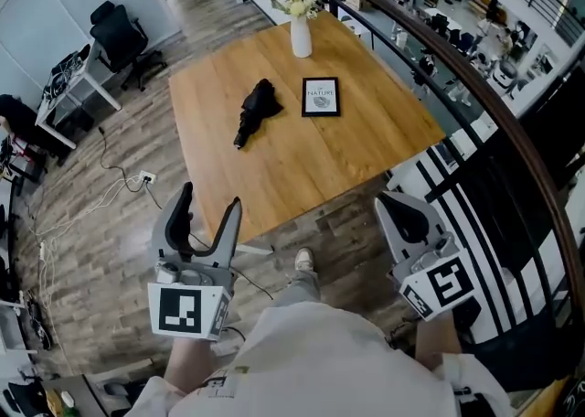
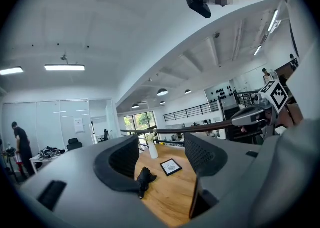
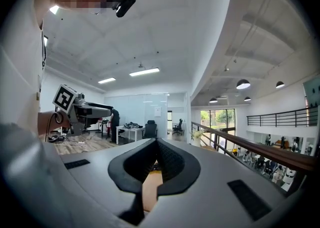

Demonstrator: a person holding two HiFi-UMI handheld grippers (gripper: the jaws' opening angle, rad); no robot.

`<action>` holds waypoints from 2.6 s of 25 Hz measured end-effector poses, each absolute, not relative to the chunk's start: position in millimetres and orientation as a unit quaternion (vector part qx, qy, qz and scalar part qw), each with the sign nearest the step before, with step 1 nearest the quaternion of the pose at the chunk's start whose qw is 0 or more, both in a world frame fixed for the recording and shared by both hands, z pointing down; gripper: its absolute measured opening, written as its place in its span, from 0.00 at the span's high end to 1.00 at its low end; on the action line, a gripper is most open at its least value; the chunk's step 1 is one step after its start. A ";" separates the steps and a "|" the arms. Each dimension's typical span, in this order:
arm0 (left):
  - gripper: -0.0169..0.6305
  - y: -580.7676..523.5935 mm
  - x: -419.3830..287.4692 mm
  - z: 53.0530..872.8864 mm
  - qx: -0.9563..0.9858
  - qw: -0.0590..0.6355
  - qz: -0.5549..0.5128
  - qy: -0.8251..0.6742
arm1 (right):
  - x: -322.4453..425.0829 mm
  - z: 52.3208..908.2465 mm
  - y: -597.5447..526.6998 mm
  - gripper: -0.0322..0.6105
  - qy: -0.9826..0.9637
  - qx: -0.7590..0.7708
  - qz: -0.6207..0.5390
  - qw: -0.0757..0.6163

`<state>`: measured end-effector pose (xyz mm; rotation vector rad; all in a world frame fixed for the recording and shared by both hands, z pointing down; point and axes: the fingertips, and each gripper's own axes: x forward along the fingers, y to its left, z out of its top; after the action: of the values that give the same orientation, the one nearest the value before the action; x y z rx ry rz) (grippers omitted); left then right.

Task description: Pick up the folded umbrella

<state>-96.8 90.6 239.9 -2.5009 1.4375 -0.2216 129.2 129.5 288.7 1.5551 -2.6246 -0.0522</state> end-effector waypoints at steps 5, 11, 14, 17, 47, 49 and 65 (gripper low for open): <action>0.53 11.0 -105.8 246.2 -0.866 0.104 -0.086 0.481 | 112.4 289.9 51.5 0.90 -0.860 0.508 -0.008 0.056; 0.51 -72.1 -134.7 272.6 -0.868 0.084 -0.110 0.477 | 85.1 300.7 -34.1 0.90 -0.858 0.508 0.000 0.078; 0.50 -104.7 -149.0 286.5 -0.870 0.072 -0.119 0.473 | 71.3 304.6 -70.5 0.90 -0.858 0.506 0.000 0.088; 0.50 -128.2 -154.7 299.2 -0.874 0.047 -0.151 0.459 | 54.7 301.8 -100.4 0.90 -0.860 0.501 -0.004 0.099; 0.46 -234.1 -139.3 330.2 -0.842 0.051 -0.183 0.505 | 50.2 339.2 -242.5 0.90 -0.914 0.386 0.018 0.124; 0.46 -246.6 -135.9 338.5 -0.834 0.040 -0.189 0.516 | 53.4 346.2 -252.3 0.90 -0.921 0.369 0.026 0.123; 0.46 -373.9 -98.2 488.0 -0.805 -0.085 -0.277 0.518 | 78.4 392.9 -353.2 0.90 -0.947 0.291 0.043 0.132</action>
<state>-98.2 -373.9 488.0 -2.6764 1.7212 -0.9195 78.4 -353.2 392.9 0.8445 -2.7467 0.1259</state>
